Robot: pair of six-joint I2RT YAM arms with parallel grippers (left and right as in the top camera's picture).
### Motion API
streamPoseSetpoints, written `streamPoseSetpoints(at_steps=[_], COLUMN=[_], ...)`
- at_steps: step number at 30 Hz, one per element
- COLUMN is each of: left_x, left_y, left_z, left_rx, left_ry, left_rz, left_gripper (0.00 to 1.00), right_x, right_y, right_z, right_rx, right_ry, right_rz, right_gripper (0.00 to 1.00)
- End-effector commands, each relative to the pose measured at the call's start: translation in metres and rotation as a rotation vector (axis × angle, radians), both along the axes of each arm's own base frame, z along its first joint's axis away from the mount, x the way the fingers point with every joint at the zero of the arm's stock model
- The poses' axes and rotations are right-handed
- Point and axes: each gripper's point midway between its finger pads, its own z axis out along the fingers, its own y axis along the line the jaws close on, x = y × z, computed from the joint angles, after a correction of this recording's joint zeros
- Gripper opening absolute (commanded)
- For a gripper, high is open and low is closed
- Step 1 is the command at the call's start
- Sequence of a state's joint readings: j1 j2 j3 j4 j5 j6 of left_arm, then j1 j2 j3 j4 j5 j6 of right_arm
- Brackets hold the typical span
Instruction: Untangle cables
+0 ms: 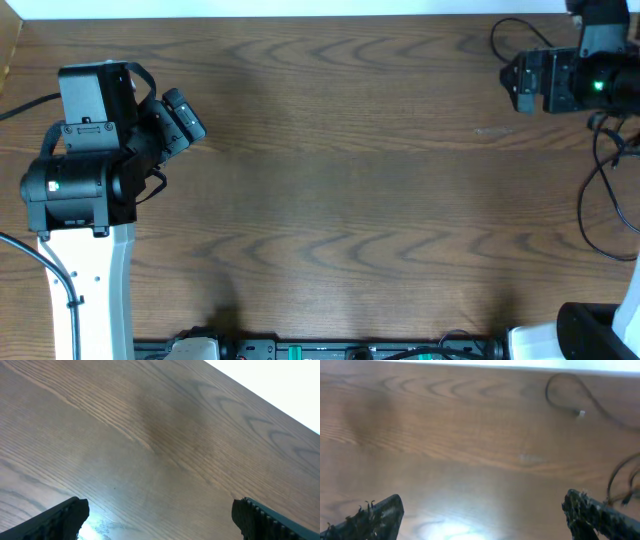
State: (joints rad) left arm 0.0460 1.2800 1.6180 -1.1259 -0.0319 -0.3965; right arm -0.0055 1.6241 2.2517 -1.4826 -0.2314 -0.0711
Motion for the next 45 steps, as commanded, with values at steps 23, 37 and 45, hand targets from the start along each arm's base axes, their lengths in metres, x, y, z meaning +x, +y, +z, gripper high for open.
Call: streamPoseSetpoints(at_steps=[23,37,45], left_x=[0.0,0.0,0.0], left_y=[0.002,0.002,0.002], left_z=[0.005,0.005,0.005], left_rx=[-0.003,-0.003,-0.003], left_ry=[-0.012,-0.012,-0.012], left_rz=[0.013,0.013,0.013], left_gripper=[0.98,0.98,0.98], right_x=[-0.02,-0.09,-0.106], right_y=[0.014,-0.001,-0.005], right_z=[-0.043,-0.145,-0.181], right_rx=[-0.159,-0.188,-0.198], right_ry=[-0.608,-0.904,-0.945], right_rz=[0.135,0.065,0.044], right_gripper=[0.99,0.99,0.99])
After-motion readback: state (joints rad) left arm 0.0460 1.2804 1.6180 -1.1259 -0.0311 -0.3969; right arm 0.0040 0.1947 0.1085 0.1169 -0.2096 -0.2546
